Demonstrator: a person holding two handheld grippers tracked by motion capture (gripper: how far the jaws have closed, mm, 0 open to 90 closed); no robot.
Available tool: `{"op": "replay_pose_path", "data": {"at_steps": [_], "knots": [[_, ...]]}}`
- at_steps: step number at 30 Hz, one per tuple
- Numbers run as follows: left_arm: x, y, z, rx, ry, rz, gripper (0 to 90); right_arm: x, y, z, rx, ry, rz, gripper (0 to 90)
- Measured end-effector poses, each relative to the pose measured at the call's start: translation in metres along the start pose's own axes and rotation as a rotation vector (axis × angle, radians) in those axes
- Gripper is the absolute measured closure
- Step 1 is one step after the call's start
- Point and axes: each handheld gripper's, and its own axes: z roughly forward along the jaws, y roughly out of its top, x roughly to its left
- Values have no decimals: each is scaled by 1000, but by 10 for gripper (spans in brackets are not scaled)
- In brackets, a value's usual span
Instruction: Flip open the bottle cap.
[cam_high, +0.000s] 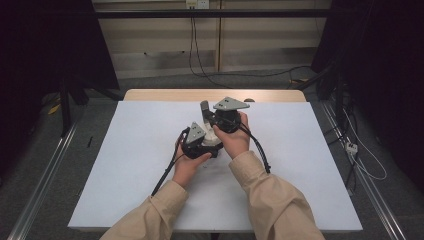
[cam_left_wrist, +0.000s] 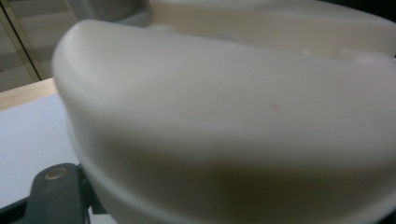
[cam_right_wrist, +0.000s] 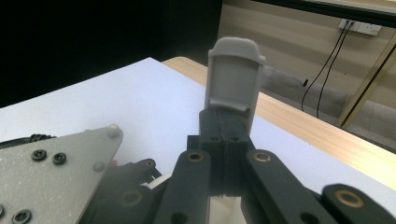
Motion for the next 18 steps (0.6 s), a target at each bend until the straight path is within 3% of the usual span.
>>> {"op": "replay_pose_path", "data": {"at_steps": [1,3,9,10,11,14,15,17,18], "knots": [[1,0,0,1,-1,15,186,-1,0,1,-1,1,4,900],[0,0,0,0,-1,-1,186,-1,0,2,0,1,5,900],[2,1,0,2,1,16,186,-2,1,5,5,-1,6,900],[1,0,0,-4,-1,-14,186,-2,1,5,6,0,5,900],[3,0,0,2,-2,13,186,-2,1,6,6,1,4,900],[2,0,0,2,-1,13,186,-2,1,7,6,-1,5,900],[0,0,0,-3,-1,-13,186,-2,1,7,7,0,8,900],[1,0,1,4,-19,-5,187,-2,1,8,8,-2,9,900],[1,0,0,4,-7,6,187,-3,1,8,8,-1,8,900]]}}
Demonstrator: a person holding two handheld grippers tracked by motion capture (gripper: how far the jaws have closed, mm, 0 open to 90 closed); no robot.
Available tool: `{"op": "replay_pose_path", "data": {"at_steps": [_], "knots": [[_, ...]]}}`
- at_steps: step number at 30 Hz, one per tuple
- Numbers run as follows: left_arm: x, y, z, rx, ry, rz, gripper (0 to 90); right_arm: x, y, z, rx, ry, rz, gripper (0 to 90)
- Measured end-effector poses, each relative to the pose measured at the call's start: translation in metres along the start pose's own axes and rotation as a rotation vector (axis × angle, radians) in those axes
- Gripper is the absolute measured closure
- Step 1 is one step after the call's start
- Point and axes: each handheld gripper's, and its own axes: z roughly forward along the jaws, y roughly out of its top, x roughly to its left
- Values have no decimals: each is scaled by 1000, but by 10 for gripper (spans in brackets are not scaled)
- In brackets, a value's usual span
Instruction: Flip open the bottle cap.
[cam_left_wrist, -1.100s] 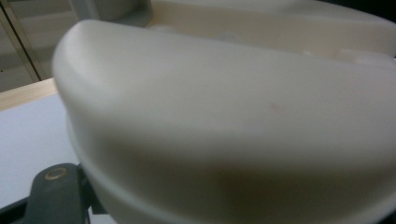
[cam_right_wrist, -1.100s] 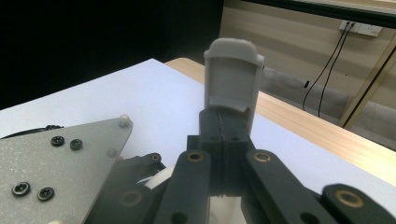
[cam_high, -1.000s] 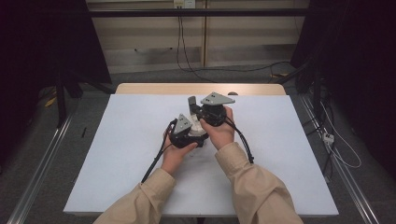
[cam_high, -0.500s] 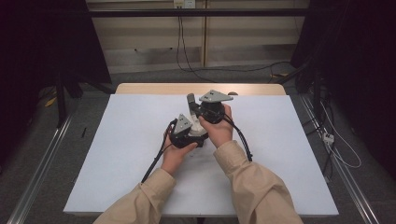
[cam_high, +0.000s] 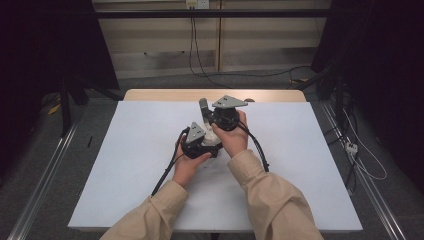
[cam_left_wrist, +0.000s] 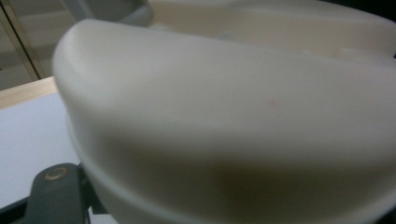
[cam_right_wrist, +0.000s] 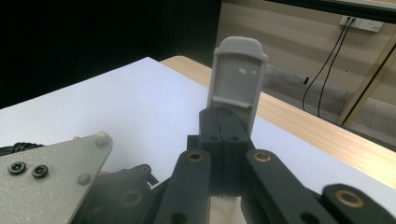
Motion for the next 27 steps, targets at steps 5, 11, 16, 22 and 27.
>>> {"op": "replay_pose_path", "data": {"at_steps": [5,11,16,22,27], "knots": [[-1,0,1,-4,-6,-11,187,-1,0,1,0,1,3,900],[-1,0,0,-2,8,-9,187,-2,0,4,5,0,5,900],[-1,0,1,-3,7,-12,187,-2,0,6,8,-1,8,900],[-1,0,1,-2,7,-13,187,-3,-2,8,19,-1,14,900],[-1,0,1,0,7,-6,187,-3,-3,10,24,-8,9,900]]}}
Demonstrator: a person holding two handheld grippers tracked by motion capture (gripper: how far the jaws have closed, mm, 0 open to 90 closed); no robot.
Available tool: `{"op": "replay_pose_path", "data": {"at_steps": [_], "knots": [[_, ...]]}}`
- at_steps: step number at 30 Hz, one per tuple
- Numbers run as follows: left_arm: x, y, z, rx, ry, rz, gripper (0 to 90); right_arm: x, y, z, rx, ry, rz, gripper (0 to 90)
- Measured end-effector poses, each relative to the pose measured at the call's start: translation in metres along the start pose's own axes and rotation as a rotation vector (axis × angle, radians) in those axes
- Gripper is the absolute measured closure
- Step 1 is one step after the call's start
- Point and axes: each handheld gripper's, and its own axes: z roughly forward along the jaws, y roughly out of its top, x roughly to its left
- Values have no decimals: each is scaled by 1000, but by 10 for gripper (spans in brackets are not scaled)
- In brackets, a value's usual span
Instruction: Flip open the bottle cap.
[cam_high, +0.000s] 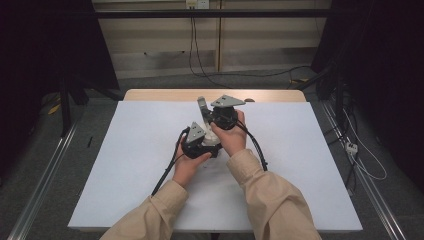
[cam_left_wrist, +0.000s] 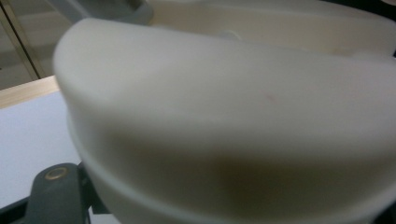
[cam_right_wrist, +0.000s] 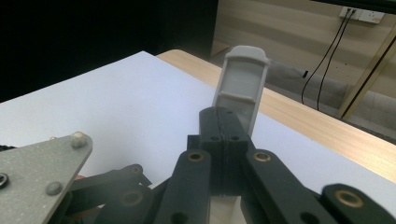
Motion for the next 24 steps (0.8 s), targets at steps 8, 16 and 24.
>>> {"op": "replay_pose_path", "data": {"at_steps": [8,16,24], "knots": [[-1,0,0,-1,5,-5,187,-1,-2,3,8,-1,11,900],[-1,0,0,-4,5,-10,187,-2,-3,5,22,-4,15,900],[0,0,0,4,-1,-1,187,-1,-2,7,39,-7,17,900]]}}
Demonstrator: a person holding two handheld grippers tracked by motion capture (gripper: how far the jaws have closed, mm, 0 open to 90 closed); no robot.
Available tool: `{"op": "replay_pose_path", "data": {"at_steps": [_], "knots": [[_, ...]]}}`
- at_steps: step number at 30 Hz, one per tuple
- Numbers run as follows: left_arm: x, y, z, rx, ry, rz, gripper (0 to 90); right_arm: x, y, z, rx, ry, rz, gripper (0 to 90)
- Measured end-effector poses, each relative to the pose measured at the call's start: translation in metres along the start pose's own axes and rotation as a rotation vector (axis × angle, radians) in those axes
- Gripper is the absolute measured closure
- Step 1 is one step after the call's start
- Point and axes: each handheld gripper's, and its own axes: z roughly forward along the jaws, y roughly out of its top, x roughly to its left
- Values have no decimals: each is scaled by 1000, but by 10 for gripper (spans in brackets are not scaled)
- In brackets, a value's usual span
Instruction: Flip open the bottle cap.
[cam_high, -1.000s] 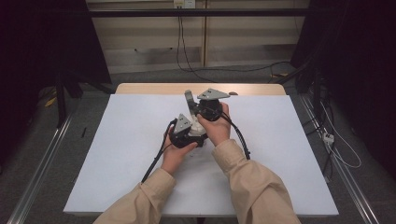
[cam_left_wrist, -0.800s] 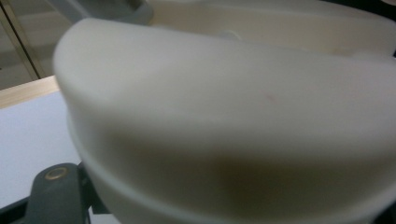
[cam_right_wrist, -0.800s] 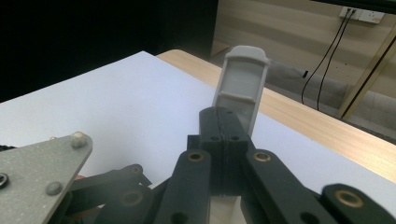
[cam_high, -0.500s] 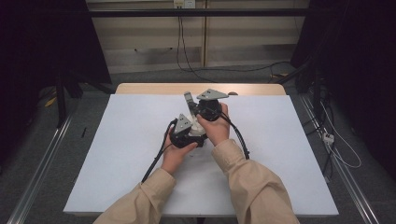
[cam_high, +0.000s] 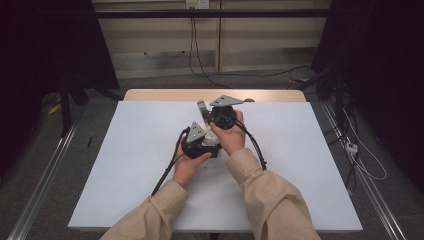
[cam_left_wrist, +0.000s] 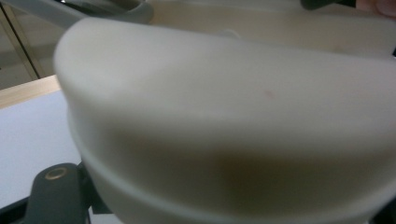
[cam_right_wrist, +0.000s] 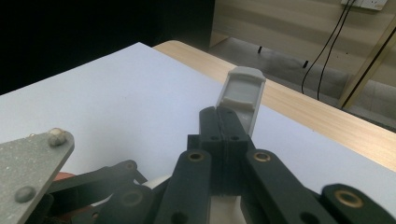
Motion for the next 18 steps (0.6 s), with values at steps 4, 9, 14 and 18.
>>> {"op": "replay_pose_path", "data": {"at_steps": [4,9,14,18], "knots": [[0,0,0,-2,-2,-9,187,0,1,1,9,1,7,900],[0,0,0,-5,-2,-16,187,0,2,2,17,-2,-4,900],[0,0,0,1,-3,-9,187,0,1,1,16,1,-3,900],[0,0,0,1,-3,-8,185,0,1,0,16,5,-19,900]]}}
